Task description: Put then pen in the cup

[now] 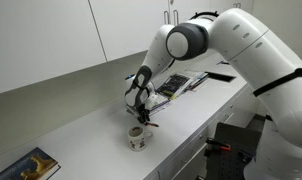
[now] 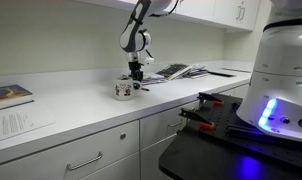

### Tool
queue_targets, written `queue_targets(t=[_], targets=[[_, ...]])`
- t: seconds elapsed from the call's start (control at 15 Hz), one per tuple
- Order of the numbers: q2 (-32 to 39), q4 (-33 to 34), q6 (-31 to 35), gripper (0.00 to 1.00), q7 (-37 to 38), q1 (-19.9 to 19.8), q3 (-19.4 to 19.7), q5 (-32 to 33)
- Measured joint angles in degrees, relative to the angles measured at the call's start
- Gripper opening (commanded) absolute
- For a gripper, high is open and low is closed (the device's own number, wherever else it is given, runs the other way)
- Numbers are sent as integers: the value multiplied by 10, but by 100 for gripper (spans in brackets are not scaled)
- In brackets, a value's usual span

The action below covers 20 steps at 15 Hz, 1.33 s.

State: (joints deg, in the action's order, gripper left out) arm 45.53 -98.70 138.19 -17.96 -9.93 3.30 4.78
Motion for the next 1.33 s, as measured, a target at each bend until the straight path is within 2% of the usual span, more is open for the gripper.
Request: queue_targets(t=[0.13, 0.2, 0.33, 0.53, 0.67, 0.93, 1.13, 1.33], targets=[[1, 6, -5, 2, 0, 0, 0, 0], [1, 8, -9, 0, 0, 0, -1, 0], [0, 7, -9, 3, -11, -2, -4, 0], [-9, -8, 8, 3, -72, -23, -18, 0], [-31, -38, 39, 3, -144, -54, -38, 0], [-100, -119, 65, 3, -310, -146, -100, -21], [-160, -193, 68, 3, -445, -198, -139, -77], [-217, -263, 70, 3, -566, -215, -158, -160]])
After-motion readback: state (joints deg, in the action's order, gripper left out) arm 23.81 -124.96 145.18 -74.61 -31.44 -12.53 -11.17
